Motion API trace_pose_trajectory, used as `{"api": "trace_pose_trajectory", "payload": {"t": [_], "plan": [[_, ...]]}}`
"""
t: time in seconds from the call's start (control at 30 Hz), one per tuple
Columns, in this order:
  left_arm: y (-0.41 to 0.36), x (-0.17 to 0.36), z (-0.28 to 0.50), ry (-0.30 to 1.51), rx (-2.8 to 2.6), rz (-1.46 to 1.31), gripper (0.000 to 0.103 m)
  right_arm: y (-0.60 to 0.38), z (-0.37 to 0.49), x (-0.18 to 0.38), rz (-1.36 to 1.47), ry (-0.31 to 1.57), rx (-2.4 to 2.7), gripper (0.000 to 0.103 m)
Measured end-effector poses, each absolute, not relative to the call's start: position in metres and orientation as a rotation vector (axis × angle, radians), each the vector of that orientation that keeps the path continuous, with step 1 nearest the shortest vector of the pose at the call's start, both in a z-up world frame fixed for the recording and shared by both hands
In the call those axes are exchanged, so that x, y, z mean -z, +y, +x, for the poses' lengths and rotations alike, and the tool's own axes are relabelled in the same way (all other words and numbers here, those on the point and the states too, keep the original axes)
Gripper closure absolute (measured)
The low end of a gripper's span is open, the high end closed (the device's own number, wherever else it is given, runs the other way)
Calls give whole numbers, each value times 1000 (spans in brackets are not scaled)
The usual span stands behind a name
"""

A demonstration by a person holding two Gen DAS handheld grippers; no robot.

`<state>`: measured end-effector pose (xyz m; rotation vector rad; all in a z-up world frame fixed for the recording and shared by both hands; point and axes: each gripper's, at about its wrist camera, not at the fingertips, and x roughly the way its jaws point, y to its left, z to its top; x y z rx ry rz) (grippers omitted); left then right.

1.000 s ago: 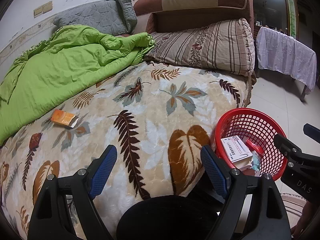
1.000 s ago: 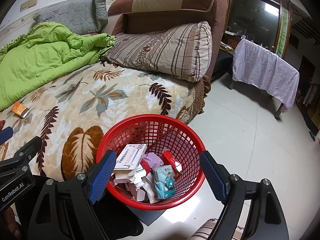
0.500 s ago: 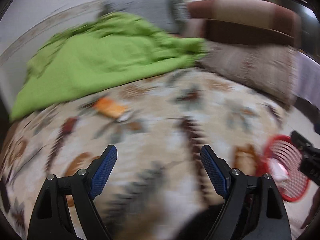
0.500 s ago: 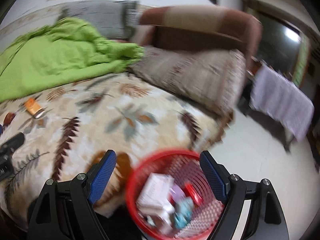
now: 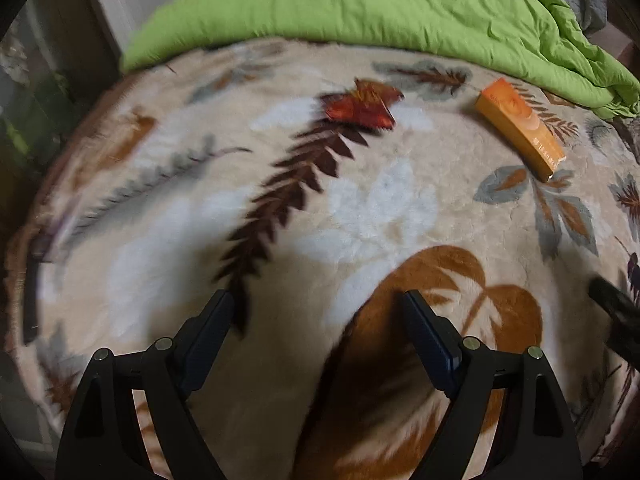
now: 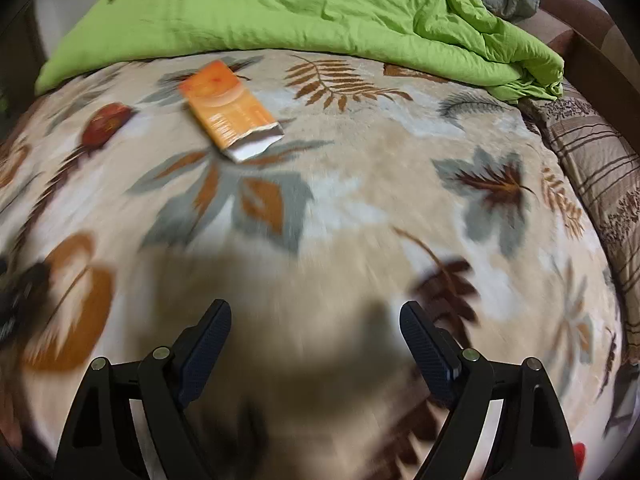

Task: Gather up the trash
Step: 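Move both open tools back over the orange packet on the bed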

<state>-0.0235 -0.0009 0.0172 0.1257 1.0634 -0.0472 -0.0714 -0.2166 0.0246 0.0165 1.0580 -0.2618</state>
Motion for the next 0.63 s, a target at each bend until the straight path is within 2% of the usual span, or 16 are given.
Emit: {"api": "trace_pose_trajectory", "payload": {"t": [0.07, 0.13, 0.2, 0.23, 0.4, 0.63], "plan": [[-2, -18, -17, 1036, 61, 119, 15, -215, -63, -17, 13, 998, 291, 13], [-2, -16, -10, 1013, 63, 123, 12, -214, -59, -14, 3, 973, 325, 5], [2, -10, -3, 993, 83, 105, 1, -217, -52, -14, 2, 978, 356, 0], [2, -7, 2, 994, 89, 95, 0, -218, -52, -12, 8, 970, 351, 0], [3, -7, 10, 976, 96, 82, 0, -240, -55, -6, 153, 945, 283, 0], [1, -6, 7, 956, 85, 103, 0, -237, -54, -4, 145, 944, 286, 0]]}}
